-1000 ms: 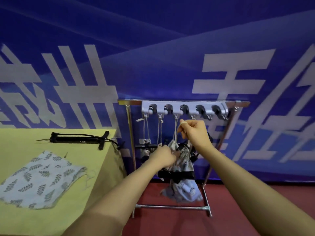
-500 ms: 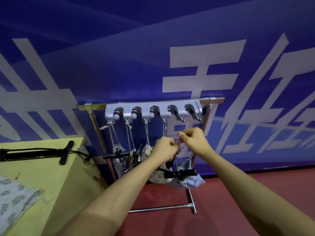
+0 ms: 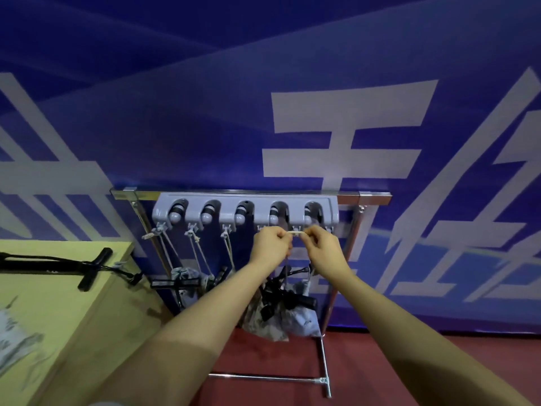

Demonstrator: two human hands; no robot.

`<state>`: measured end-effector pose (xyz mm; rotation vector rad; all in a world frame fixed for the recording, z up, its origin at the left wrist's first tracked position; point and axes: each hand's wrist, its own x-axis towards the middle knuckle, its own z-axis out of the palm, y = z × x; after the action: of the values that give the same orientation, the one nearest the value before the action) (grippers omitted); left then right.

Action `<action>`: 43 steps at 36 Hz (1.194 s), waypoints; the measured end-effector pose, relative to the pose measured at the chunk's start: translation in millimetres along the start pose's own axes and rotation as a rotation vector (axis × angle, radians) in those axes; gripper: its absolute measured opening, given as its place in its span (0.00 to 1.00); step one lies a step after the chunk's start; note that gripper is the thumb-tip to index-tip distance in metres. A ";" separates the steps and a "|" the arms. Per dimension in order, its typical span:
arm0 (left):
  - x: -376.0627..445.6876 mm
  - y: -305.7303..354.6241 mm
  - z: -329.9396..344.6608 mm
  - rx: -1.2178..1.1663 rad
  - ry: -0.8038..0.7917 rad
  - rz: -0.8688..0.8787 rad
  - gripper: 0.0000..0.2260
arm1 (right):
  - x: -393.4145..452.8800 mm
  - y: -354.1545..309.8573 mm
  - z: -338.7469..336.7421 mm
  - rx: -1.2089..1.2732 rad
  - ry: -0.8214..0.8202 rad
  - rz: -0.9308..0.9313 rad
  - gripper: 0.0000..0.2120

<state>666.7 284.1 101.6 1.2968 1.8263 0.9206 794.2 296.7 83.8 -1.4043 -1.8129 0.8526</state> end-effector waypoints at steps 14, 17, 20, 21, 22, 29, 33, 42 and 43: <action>19.3 -31.2 13.7 0.170 -0.035 -0.032 0.11 | 12.1 18.9 25.5 -0.309 -0.057 0.167 0.15; 13.1 -32.7 6.4 0.207 -0.058 0.006 0.10 | 8.1 15.0 25.9 -0.382 -0.013 0.140 0.11; 6.9 -36.7 0.1 0.273 -0.051 0.047 0.10 | 2.6 14.0 28.6 -0.432 -0.013 0.145 0.14; 4.4 -38.1 -2.8 0.294 -0.046 0.058 0.10 | -0.3 12.7 30.5 -0.451 -0.026 0.159 0.17; 2.8 -40.1 -5.7 0.311 -0.043 0.067 0.09 | -2.9 11.1 32.9 -0.458 -0.044 0.173 0.19; -18.1 -57.1 -39.4 0.328 0.018 0.060 0.09 | -17.4 -12.5 54.6 -0.348 -0.139 0.098 0.18; -31.0 -77.3 -72.7 0.321 0.088 0.031 0.09 | -20.9 -36.9 77.8 -0.292 -0.217 0.024 0.12; -56.6 -145.1 -171.9 0.305 0.254 -0.053 0.08 | -33.8 -99.8 167.1 -0.298 -0.362 -0.099 0.09; -59.5 -157.5 -186.5 0.291 0.268 -0.064 0.08 | -35.4 -110.9 182.1 -0.289 -0.372 -0.108 0.09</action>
<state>450.4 160.8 68.3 1.3273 2.2647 0.8494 591.4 223.5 70.2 -1.3712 -2.3507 0.8640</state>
